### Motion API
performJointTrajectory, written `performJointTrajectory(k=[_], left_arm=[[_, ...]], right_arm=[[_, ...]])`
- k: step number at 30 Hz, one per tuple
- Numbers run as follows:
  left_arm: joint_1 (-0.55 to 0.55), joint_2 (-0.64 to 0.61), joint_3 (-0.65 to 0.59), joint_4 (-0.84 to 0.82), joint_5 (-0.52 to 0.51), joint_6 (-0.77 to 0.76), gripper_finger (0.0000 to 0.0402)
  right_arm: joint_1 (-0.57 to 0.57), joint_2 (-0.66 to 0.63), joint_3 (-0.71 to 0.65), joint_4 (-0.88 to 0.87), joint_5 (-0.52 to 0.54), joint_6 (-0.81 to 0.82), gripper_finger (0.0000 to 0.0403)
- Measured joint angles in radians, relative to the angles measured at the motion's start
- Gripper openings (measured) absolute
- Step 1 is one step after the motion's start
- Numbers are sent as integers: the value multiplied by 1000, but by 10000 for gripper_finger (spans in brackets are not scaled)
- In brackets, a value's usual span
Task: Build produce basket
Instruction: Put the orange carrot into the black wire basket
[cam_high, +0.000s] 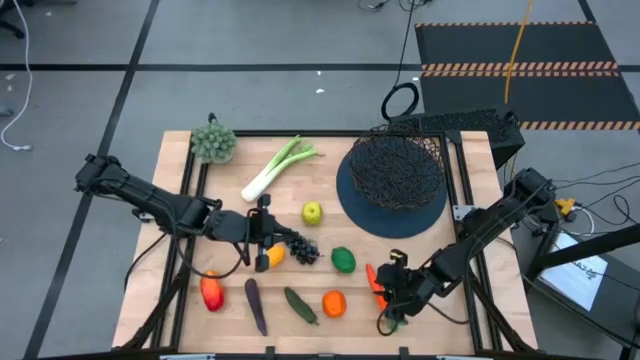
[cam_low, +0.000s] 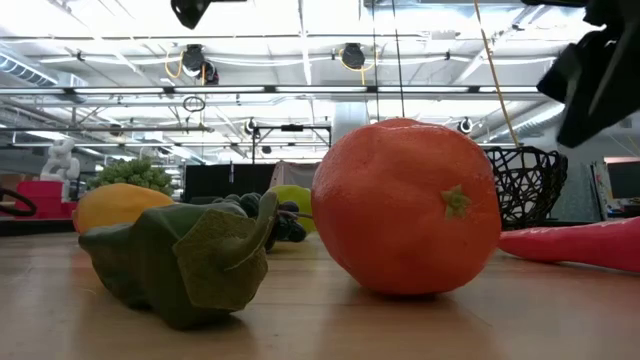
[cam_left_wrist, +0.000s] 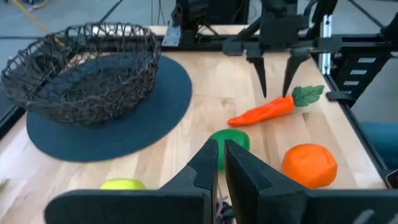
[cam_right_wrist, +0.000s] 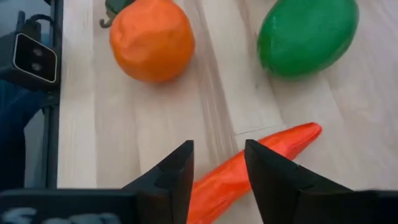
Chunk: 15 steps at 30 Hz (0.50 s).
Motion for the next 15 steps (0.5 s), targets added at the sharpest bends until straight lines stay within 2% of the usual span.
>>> performJointTrajectory(k=[6,11,15], left_arm=[[8,-1,0,-3,0,0,31],[7,-2,0,-3,0,0,31],[7,-2,0,-2,0,0,31]], right_arm=[[10,30,0,-19,39,-55,222],[-7,77,0,-20,50,-2,284],[-20,121,0,-17,14,53,310]])
